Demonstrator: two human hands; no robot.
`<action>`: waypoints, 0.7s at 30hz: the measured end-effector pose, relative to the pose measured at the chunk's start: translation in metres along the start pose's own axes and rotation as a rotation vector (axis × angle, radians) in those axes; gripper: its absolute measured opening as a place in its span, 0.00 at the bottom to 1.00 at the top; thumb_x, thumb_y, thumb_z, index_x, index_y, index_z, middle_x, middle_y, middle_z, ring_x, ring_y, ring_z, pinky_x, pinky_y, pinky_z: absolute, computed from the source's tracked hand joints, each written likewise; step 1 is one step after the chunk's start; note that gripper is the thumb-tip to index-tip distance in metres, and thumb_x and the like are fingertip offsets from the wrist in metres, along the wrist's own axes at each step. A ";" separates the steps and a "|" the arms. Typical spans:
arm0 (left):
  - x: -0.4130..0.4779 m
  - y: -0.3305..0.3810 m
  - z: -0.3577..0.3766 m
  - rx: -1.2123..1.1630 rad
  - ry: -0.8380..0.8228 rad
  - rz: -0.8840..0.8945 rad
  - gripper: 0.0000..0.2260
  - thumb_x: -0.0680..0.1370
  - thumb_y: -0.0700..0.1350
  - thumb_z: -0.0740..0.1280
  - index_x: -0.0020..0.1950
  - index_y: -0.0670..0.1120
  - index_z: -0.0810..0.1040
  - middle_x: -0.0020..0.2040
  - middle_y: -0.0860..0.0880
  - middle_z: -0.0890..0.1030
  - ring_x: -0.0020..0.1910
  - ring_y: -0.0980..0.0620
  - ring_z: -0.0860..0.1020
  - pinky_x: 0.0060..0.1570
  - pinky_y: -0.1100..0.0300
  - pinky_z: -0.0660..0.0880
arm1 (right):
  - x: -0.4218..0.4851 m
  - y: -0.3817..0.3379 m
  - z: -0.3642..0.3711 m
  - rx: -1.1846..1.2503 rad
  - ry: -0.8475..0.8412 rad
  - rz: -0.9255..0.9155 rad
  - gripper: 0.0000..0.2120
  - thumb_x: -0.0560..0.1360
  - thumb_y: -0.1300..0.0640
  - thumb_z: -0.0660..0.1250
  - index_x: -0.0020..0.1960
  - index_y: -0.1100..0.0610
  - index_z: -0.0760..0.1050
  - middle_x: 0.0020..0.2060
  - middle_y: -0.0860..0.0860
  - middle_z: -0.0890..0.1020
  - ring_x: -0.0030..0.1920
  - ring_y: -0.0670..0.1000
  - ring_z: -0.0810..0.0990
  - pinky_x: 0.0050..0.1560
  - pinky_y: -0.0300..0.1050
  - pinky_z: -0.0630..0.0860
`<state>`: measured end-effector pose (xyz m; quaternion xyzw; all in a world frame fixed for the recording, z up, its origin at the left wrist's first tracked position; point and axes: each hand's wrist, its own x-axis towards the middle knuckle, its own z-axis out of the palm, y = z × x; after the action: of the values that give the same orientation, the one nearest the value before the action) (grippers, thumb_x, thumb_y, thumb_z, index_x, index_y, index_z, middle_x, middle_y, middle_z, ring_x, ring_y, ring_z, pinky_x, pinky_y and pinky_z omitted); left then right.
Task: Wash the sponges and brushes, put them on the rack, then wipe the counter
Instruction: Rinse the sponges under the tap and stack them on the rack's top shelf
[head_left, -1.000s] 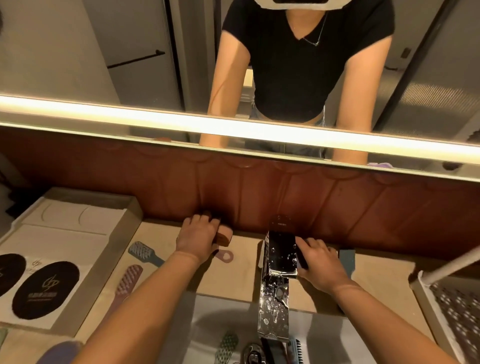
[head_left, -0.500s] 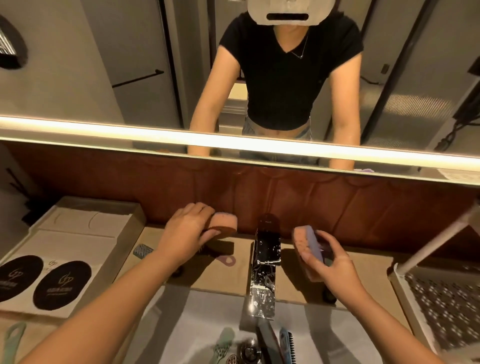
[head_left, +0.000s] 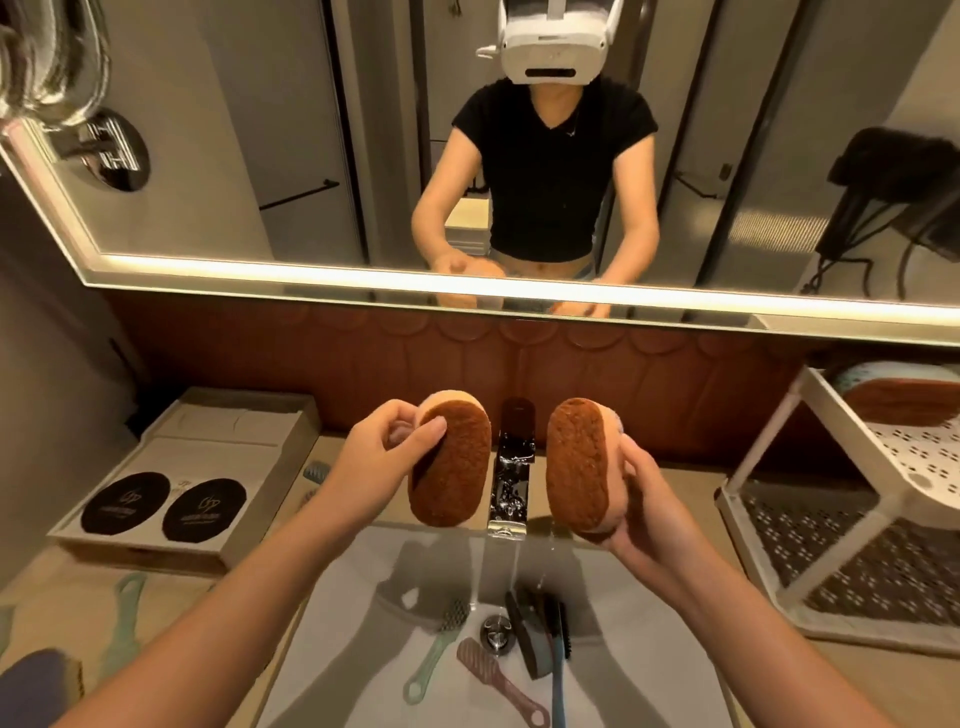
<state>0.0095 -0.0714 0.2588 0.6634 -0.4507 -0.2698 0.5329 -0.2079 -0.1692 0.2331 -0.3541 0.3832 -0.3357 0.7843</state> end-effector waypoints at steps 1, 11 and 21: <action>-0.007 0.003 0.003 -0.048 0.005 -0.034 0.09 0.77 0.50 0.64 0.42 0.46 0.73 0.36 0.51 0.76 0.37 0.56 0.75 0.32 0.68 0.72 | -0.007 0.001 0.002 -0.001 -0.036 -0.005 0.18 0.76 0.46 0.59 0.60 0.56 0.74 0.53 0.57 0.81 0.54 0.55 0.80 0.47 0.52 0.79; -0.063 -0.003 0.040 -0.723 0.014 -0.497 0.21 0.76 0.57 0.61 0.63 0.45 0.75 0.57 0.41 0.81 0.56 0.44 0.80 0.46 0.52 0.79 | -0.063 0.036 0.018 -0.038 -0.083 -0.150 0.14 0.76 0.54 0.63 0.61 0.55 0.73 0.54 0.57 0.82 0.52 0.54 0.82 0.45 0.46 0.79; -0.100 -0.008 0.077 -0.914 -0.128 -0.614 0.26 0.78 0.62 0.52 0.49 0.45 0.82 0.43 0.42 0.85 0.45 0.45 0.83 0.45 0.51 0.76 | -0.092 0.064 0.020 -0.161 -0.011 -0.108 0.14 0.79 0.50 0.58 0.60 0.53 0.75 0.52 0.54 0.83 0.52 0.52 0.82 0.51 0.48 0.79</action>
<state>-0.0974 -0.0180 0.2169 0.4479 -0.1052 -0.6206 0.6350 -0.2191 -0.0560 0.2238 -0.4378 0.3851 -0.3436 0.7362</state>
